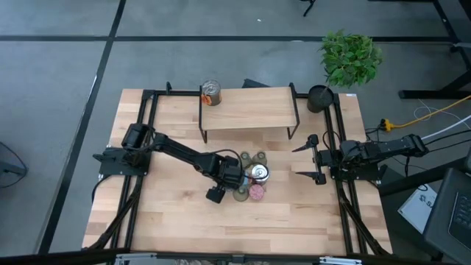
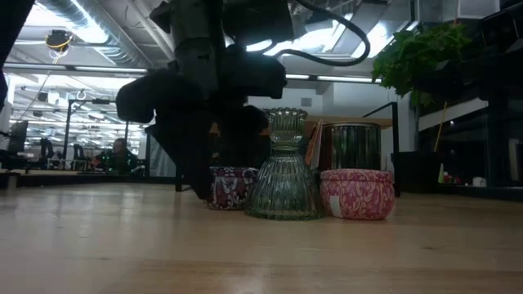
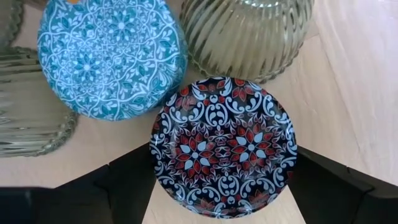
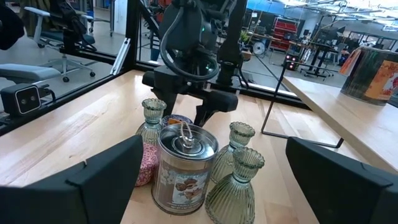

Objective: Pick & Place candle stick holders
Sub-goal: Put the red scented candle on the shelf

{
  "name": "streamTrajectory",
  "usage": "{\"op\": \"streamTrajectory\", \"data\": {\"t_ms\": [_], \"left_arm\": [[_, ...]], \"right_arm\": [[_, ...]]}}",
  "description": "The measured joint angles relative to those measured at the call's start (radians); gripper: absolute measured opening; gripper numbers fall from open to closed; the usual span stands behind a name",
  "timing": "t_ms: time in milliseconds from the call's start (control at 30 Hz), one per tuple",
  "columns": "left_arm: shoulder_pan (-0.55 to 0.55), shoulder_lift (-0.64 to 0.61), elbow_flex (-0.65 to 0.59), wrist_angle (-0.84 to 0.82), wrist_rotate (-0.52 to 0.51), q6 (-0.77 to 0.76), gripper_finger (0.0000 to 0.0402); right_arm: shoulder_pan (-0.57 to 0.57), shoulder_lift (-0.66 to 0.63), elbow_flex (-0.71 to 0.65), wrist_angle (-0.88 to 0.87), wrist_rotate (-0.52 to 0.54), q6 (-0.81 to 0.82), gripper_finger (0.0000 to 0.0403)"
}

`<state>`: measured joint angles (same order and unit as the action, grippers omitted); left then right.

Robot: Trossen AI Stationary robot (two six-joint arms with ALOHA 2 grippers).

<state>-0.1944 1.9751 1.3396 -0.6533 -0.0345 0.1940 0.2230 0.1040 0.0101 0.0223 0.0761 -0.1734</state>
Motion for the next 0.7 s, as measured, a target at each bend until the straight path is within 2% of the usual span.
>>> {"op": "streamTrajectory", "data": {"t_ms": [267,500,700], "left_arm": [[0.0,0.0,0.0,0.002,0.002,-0.022,0.032],[0.001,0.0,0.0,-0.001,0.003,-0.024,0.0286],[0.001,-0.007,0.001,-0.029,0.003,-0.024,0.0284]], "right_arm": [[0.0,0.0,0.0,0.0,0.0,0.0,0.0398],[0.0,0.0,0.0,0.0,0.0,0.0,0.0398],[0.0,0.0,0.0,0.0,0.0,0.0,0.0398]]}}
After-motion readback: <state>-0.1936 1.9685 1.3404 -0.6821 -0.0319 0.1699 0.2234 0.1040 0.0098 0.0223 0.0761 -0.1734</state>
